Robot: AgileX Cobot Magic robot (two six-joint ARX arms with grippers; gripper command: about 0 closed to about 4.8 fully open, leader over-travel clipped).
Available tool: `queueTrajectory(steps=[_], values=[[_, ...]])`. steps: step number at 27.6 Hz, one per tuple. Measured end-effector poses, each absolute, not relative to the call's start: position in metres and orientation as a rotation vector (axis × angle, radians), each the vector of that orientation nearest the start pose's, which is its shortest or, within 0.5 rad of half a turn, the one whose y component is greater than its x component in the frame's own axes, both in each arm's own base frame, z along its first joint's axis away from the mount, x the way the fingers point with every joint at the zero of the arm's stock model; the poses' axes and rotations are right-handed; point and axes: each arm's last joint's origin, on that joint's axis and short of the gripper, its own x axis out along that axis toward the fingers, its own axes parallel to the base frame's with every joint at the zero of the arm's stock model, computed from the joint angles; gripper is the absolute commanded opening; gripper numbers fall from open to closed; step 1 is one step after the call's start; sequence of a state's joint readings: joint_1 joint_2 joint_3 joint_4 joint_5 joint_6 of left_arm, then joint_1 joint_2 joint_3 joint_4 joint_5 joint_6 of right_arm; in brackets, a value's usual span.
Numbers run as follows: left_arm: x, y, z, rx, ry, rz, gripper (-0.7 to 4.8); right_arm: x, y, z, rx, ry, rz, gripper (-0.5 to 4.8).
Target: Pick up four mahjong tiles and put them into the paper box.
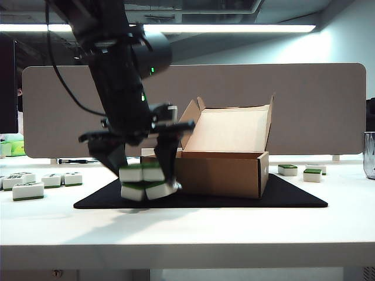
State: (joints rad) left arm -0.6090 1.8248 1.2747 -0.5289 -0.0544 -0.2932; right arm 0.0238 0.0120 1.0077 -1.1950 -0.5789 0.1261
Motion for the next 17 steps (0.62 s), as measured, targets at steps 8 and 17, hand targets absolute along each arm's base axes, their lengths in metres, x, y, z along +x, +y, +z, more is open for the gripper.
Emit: queueTrajectory(steps=[8, 17], values=[[0.296, -0.209, 0.231, 0.039, 1.012, -0.415, 2.64, -0.071, 0.014, 0.327, 0.177, 0.232, 0.587, -0.01], [0.297, -0.211, 0.239, 0.014, 0.945, -0.435, 2.64, -0.071, 0.014, 0.327, 0.177, 0.232, 0.587, -0.01]])
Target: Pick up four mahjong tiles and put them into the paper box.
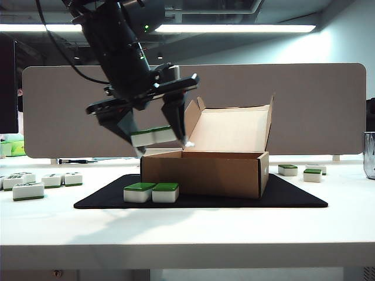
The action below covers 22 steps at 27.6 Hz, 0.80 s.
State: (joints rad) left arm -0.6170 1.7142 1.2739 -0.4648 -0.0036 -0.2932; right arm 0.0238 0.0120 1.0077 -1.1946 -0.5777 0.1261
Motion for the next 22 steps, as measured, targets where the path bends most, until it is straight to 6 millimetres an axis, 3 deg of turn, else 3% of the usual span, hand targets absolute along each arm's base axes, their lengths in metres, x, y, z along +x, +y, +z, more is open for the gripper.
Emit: queueTrajectory(steps=[4, 11, 22], values=[[0.304, -0.216, 0.246, -0.010, 0.836, -0.468, 2.64, -0.071, 0.014, 0.327, 0.177, 0.232, 0.587, -0.01], [0.312, -0.221, 0.242, 0.006, 0.779, -0.492, 2.64, -0.071, 0.014, 0.327, 0.177, 0.232, 0.586, -0.01], [0.333, -0.234, 0.203, 0.079, 0.744, -0.483, 2.64, -0.071, 0.014, 0.327, 0.177, 0.232, 0.586, -0.01]])
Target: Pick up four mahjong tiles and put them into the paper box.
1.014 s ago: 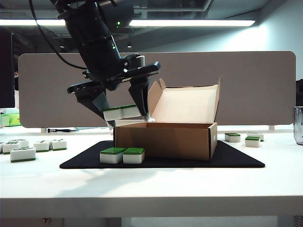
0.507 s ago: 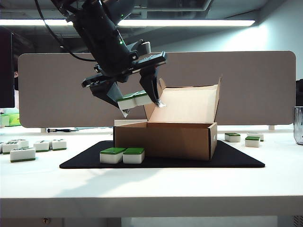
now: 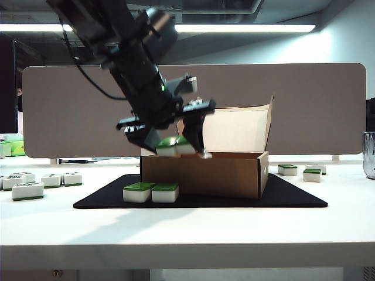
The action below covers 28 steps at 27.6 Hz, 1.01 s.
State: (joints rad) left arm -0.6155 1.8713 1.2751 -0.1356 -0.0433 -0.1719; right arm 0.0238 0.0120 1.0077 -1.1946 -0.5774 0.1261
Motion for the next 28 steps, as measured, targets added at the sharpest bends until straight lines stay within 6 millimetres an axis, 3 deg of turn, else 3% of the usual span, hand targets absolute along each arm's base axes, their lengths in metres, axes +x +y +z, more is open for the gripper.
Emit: queueTrajectory(steps=[8, 14, 28], values=[[0.349, -0.245, 0.183, 0.115, 0.726, -0.496, 2.83, -0.071, 0.014, 0.327, 0.177, 0.232, 0.586, -0.01], [0.349, -0.245, 0.183, 0.118, 0.731, -0.496, 3.19, -0.071, 0.014, 0.327, 0.177, 0.232, 0.586, -0.01], [0.372, -0.254, 0.179, 0.162, 0.771, -0.473, 3.18, -0.071, 0.014, 0.327, 0.177, 0.232, 0.586, -0.01]])
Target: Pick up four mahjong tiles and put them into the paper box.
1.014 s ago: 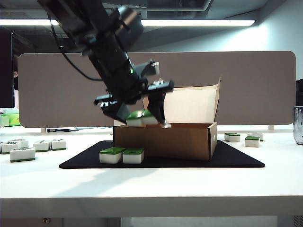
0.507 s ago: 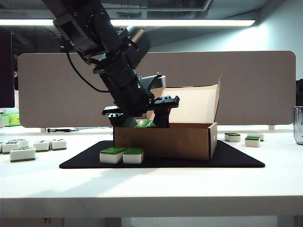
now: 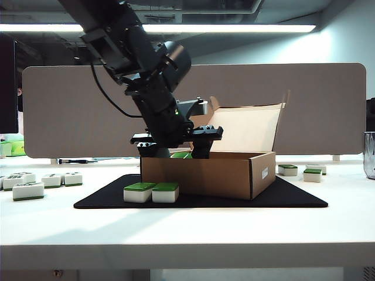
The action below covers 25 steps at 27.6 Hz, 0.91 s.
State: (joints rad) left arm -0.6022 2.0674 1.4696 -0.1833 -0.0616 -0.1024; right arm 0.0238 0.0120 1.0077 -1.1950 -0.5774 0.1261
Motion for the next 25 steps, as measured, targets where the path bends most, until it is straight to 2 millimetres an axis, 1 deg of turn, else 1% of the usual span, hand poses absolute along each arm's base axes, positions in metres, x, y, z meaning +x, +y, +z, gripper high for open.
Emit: queueTrajectory(steps=[4, 6, 10, 13, 16, 19, 21, 23, 25], values=[[0.381, -0.260, 0.182, 0.190, 0.845, -0.464, 3.18, -0.071, 0.014, 0.327, 0.177, 0.232, 0.587, -0.01], [0.382, -0.260, 0.184, 0.193, 0.872, -0.472, 3.18, -0.071, 0.014, 0.327, 0.177, 0.232, 0.586, -0.01], [0.383, -0.263, 0.200, 0.200, 0.955, -0.495, 3.18, -0.071, 0.014, 0.327, 0.177, 0.233, 0.586, -0.01], [0.386, -0.266, 0.219, 0.184, 0.931, -0.513, 3.18, -0.071, 0.014, 0.327, 0.177, 0.232, 0.587, -0.01], [0.387, -0.267, 0.230, 0.174, 0.921, -0.529, 3.18, -0.071, 0.014, 0.327, 0.177, 0.232, 0.586, -0.01], [0.385, -0.266, 0.224, 0.186, 0.971, -0.527, 3.18, -0.071, 0.014, 0.327, 0.177, 0.232, 0.586, -0.01], [0.386, -0.266, 0.214, 0.198, 1.007, -0.521, 3.18, -0.071, 0.014, 0.327, 0.177, 0.232, 0.586, -0.01], [0.386, -0.266, 0.198, 0.219, 1.074, -0.510, 3.18, -0.071, 0.014, 0.327, 0.177, 0.232, 0.586, -0.01], [0.386, -0.266, 0.191, 0.231, 1.102, -0.505, 3.18, -0.071, 0.014, 0.327, 0.177, 0.232, 0.586, -0.01]])
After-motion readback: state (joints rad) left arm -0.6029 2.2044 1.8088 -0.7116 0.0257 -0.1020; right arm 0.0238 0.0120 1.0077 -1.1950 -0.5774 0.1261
